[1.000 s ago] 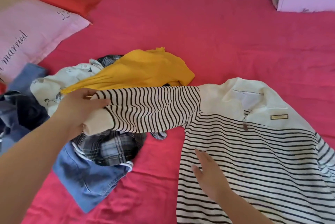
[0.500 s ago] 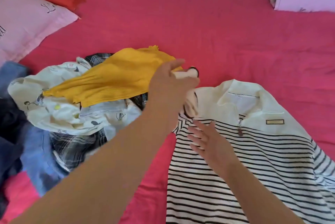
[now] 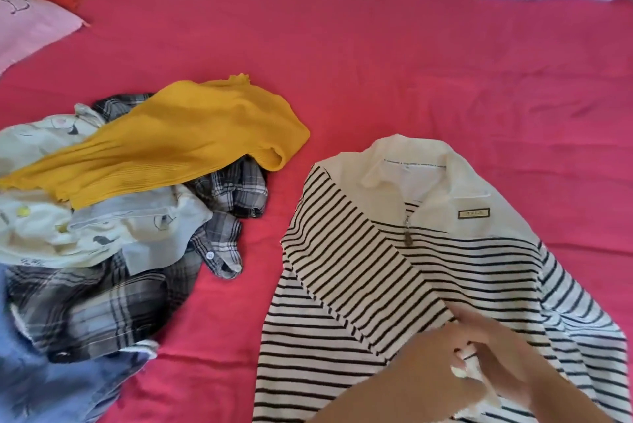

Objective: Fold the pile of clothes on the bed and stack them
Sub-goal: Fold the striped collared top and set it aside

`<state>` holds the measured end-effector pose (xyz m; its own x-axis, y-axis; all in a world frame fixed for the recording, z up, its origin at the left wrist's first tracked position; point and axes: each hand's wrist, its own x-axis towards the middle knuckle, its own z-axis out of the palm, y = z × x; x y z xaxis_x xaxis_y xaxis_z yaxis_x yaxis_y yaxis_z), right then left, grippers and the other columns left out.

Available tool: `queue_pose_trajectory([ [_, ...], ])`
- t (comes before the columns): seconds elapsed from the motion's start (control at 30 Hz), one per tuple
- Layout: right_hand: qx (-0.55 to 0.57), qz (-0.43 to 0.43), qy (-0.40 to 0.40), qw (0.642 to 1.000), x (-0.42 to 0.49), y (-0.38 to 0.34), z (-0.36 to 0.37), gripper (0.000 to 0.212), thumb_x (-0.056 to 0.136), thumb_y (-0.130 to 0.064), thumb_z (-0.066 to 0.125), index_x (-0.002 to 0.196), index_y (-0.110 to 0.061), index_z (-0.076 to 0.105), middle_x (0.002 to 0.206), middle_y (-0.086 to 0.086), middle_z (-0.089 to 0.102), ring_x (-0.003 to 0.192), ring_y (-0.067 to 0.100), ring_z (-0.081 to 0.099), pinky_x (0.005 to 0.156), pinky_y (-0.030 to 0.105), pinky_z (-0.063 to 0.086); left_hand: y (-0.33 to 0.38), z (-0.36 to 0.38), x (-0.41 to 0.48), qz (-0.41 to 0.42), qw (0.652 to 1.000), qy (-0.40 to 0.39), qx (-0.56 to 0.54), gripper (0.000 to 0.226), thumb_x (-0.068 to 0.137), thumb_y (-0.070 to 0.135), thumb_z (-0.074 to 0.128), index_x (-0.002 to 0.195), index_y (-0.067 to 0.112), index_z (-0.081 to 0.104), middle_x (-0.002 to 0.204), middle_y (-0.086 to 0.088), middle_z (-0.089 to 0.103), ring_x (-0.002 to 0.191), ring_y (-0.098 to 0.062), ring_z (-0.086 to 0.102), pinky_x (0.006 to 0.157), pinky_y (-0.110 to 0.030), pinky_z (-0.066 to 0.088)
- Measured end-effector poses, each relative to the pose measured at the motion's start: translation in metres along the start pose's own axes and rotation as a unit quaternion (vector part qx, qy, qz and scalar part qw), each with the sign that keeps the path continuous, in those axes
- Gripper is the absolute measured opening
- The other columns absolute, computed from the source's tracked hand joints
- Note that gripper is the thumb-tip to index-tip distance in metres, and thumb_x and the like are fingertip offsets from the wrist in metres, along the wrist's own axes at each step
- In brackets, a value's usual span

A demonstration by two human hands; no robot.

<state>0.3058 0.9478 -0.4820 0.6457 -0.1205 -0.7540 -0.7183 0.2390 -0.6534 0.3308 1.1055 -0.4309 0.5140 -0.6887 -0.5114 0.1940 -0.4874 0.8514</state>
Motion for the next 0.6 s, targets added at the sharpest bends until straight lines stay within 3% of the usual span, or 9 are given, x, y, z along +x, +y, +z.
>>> queue_pose_trajectory([
  [0.07,0.002,0.028,-0.023,0.999,0.000,-0.003,-0.003,0.038,0.076,0.012,0.047,0.108,0.000,0.063,0.100,0.017,0.071,0.093,0.029,0.067,0.077,0.035,0.047,-0.025,-0.005,0.003,-0.031,0.997,0.056,-0.051,0.023,0.085,0.023,0.057,0.104,0.034,0.063,0.097,0.015,0.063,0.089,0.002,0.059,0.080,-0.006,0.044],
  [0.13,0.016,0.060,0.023,0.998,0.009,-0.002,-0.017,0.044,0.074,0.018,0.043,0.108,-0.002,0.063,0.102,0.023,0.069,0.096,0.036,0.065,0.078,0.041,0.051,-0.045,-0.024,0.008,-0.048,0.978,0.199,-0.043,0.014,0.090,0.023,0.056,0.101,0.028,0.064,0.090,0.015,0.063,0.082,0.002,0.058,0.071,-0.003,0.043],
  [0.2,-0.053,0.070,0.055,0.995,0.014,-0.005,-0.025,0.044,0.073,0.020,0.043,0.104,-0.004,0.065,0.096,0.021,0.071,0.094,0.036,0.066,0.081,0.043,0.052,-0.065,-0.056,0.011,-0.057,0.919,0.387,-0.046,0.015,0.092,0.021,0.054,0.106,0.022,0.059,0.096,0.008,0.061,0.082,-0.002,0.055,0.071,-0.007,0.042],
  [0.27,-0.171,0.046,0.080,0.981,0.020,-0.007,-0.024,0.036,0.077,0.014,0.050,0.095,-0.011,0.068,0.090,0.010,0.073,0.092,0.028,0.066,0.087,0.042,0.051,-0.080,-0.087,0.018,-0.085,0.859,0.497,-0.089,0.034,0.090,0.024,0.056,0.123,0.016,0.050,0.111,0.001,0.057,0.096,-0.013,0.055,0.087,-0.019,0.044],
  [0.33,-0.247,0.030,0.111,0.962,0.026,-0.010,-0.017,0.022,0.081,-0.003,0.062,0.097,-0.019,0.064,0.094,-0.001,0.068,0.093,0.019,0.062,0.089,0.035,0.047,-0.087,-0.107,0.025,-0.127,0.849,0.488,-0.158,0.058,0.089,0.032,0.057,0.140,0.018,0.034,0.128,0.002,0.049,0.120,-0.022,0.048,0.106,-0.040,0.038],
  [0.43,-0.327,0.007,0.106,0.939,0.034,-0.006,-0.010,0.028,0.082,-0.018,0.066,0.103,-0.030,0.053,0.102,-0.007,0.060,0.102,0.017,0.057,0.093,0.033,0.044,-0.095,-0.127,0.037,-0.144,0.847,0.461,-0.221,0.070,0.082,0.038,0.060,0.143,0.030,0.028,0.132,-0.010,0.054,0.124,-0.032,0.048,0.106,-0.050,0.037],
  [0.53,-0.403,-0.030,0.075,0.912,0.037,0.000,-0.006,0.025,0.089,-0.017,0.056,0.105,-0.034,0.049,0.105,-0.012,0.056,0.103,0.011,0.052,0.089,0.026,0.039,-0.098,-0.132,0.040,-0.118,0.848,0.444,-0.264,0.074,0.079,0.015,0.067,0.142,0.030,0.034,0.123,-0.014,0.060,0.113,-0.028,0.058,0.098,-0.042,0.047],
  [0.6,-0.411,-0.050,0.073,0.907,0.036,0.004,-0.007,0.024,0.090,-0.016,0.054,0.105,-0.035,0.051,0.101,-0.019,0.056,0.099,0.007,0.052,0.080,0.022,0.036,-0.099,-0.136,0.040,-0.100,0.854,0.450,-0.241,0.060,0.082,-0.002,0.058,0.134,0.027,0.048,0.109,0.000,0.066,0.079,-0.007,0.065,0.070,-0.023,0.055],
])
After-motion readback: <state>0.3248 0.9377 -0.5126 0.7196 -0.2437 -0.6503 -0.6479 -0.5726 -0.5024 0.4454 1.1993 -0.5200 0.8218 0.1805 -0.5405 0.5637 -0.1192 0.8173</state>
